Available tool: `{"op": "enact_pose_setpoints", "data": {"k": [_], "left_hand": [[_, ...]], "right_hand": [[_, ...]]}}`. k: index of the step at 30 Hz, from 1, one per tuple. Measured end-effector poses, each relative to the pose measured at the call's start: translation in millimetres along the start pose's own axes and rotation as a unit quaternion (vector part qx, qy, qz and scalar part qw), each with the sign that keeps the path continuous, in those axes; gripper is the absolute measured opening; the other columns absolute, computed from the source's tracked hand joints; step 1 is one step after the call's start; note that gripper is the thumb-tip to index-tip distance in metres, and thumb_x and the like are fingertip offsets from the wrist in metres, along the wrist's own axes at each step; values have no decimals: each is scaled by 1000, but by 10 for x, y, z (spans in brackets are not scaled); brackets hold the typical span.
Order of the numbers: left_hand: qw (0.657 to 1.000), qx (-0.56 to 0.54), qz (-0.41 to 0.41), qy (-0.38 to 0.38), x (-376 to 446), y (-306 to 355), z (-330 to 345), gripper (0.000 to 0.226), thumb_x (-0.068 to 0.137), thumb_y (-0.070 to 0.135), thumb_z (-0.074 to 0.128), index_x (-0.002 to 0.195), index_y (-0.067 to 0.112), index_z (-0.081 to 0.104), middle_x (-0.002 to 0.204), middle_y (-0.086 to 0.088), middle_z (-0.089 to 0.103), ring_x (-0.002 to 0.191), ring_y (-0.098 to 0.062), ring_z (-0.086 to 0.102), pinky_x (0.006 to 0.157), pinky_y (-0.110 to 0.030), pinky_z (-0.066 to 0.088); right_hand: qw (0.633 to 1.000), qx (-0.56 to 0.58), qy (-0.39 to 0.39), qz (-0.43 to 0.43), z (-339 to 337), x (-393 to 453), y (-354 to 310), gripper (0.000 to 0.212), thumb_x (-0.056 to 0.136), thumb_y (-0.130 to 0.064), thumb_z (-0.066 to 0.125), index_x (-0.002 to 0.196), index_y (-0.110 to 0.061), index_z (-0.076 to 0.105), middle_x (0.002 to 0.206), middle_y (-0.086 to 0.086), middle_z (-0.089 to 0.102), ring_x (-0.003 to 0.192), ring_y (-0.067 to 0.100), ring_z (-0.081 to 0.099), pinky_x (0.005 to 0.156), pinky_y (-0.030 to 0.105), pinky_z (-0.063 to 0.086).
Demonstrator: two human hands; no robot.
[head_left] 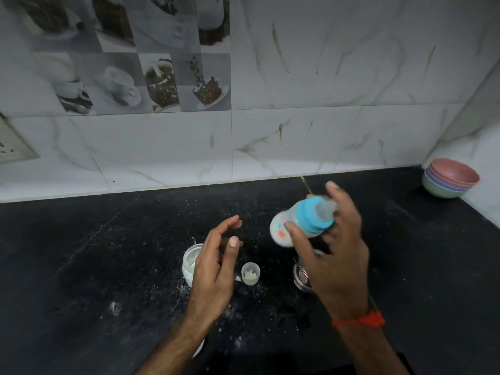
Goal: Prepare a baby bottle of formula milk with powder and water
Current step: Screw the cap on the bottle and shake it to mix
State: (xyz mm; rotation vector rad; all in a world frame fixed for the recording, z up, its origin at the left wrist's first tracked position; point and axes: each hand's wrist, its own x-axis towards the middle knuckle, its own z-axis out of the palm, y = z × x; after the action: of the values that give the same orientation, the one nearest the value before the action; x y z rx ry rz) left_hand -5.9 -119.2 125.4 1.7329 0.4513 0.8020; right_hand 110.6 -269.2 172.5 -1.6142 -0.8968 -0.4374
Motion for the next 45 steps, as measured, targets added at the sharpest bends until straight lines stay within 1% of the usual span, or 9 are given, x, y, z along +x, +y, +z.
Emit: {"op": "enact_pose_setpoints", "data": {"k": [2,6,12,17,23,31,37,40,45], "left_hand": [[1000,-2,-1,3,-1,-11,0,43,103,33,47,145,26,55,138,13,65,111,-8,71,89,-13,53],[1000,-12,-2,-11,-10,23,36,41,104,35,47,144,30,54,139,15,64,116,-11,69,92,-15,52],[1000,-3,6,0,46,-12,29,42,104,32,48,144,25,55,139,12,65,116,-11,69,91,-13,51],[1000,-8,13,-6,62,0,55,41,104,31,48,144,27,55,139,12,64,119,-14,68,94,-14,52],[1000,2,6,-1,103,-70,45,40,104,32,48,144,30,55,139,14,64,120,-14,68,97,-21,55],[985,-73,-112,-107,117,-62,143,35,105,48,52,135,34,63,130,5,71,115,-24,72,88,-56,63],[974,-126,-132,-131,137,11,162,35,103,34,45,129,24,67,117,-2,78,107,-24,76,81,-35,63],[968,-143,-131,-160,136,2,148,37,105,31,44,133,20,65,116,-7,78,100,-33,77,81,-47,64],[980,-151,-103,-77,193,47,172,36,101,30,55,135,25,63,129,4,72,106,-26,75,82,-47,65]], "right_hand": [[997,-4,41,-61,25,8,15,82,82,0,82,146,-24,37,145,-5,51,131,26,59,106,36,54],[988,-67,-130,54,102,-75,218,74,89,-28,79,148,-44,39,139,-39,42,128,-16,46,107,14,44],[999,20,46,-8,76,-30,95,82,83,-6,83,149,-21,36,145,5,55,131,25,61,101,37,57],[985,-77,-134,76,117,-94,323,77,89,-31,78,150,-48,34,136,-31,48,126,-13,50,107,33,51],[999,5,42,13,61,-14,154,81,85,-8,82,150,-26,37,143,8,58,128,25,63,100,40,58],[991,47,-90,88,199,-162,154,76,90,-28,77,152,-40,35,150,-12,50,133,20,59,103,46,56],[974,35,-209,75,221,-200,111,97,88,-26,82,155,-56,18,156,-22,40,141,11,50,112,38,49],[968,33,-240,69,144,-127,161,98,87,-26,83,154,-56,18,154,-13,47,137,12,54,111,42,50],[997,34,-67,-23,48,-3,-39,99,76,-17,90,152,-39,30,154,-31,36,131,22,59,103,41,56]]}}
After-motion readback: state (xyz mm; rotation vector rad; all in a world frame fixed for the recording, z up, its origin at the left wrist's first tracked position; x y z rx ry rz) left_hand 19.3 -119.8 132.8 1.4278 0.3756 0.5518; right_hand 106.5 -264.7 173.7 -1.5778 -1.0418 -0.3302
